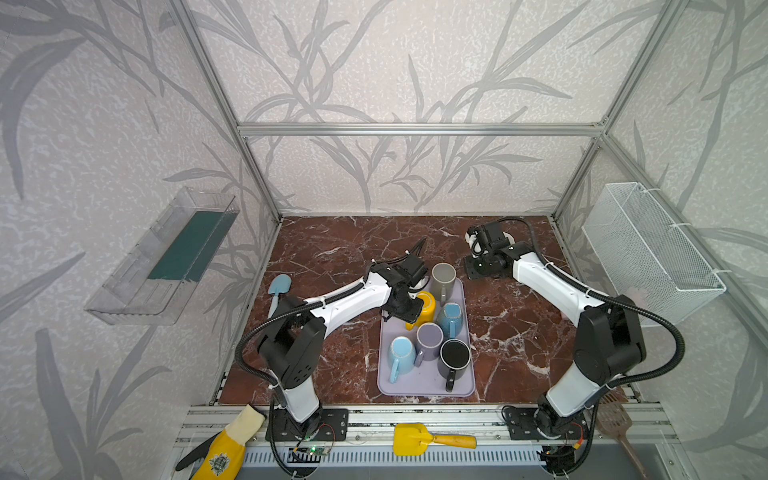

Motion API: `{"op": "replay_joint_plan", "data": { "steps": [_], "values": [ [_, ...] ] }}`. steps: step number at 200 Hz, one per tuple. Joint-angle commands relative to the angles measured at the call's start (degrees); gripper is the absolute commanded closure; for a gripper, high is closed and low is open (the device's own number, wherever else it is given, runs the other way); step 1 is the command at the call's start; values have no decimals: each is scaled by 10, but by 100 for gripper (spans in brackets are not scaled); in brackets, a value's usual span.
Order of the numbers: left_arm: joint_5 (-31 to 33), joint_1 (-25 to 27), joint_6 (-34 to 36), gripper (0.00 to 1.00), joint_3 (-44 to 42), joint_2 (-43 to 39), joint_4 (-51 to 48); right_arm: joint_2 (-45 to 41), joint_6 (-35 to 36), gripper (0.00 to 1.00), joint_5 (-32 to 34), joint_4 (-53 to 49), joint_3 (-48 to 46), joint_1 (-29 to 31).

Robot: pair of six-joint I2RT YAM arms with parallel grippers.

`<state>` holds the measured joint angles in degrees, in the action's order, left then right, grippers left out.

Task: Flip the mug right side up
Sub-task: 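Lower the left gripper onto the upside-down yellow mug and grasp its base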

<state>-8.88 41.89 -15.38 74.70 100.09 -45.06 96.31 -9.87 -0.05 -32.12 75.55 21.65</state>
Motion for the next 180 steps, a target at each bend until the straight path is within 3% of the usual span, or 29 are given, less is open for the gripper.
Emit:
{"op": "replay_joint_plan", "data": {
  "steps": [1, 97, 180],
  "values": [
    [15, 2, 18, 64, 17, 8, -24, -24, -5, 66, 2, 1, -8, 1],
    [20, 3, 14, 73, 11, 15, -11, -26, -4, 66, 1, 0, -5, 1],
    [26, 5, 16, 73, 16, 30, -12, -28, 0, 66, 1, -6, 1, 1]
  ]
}}
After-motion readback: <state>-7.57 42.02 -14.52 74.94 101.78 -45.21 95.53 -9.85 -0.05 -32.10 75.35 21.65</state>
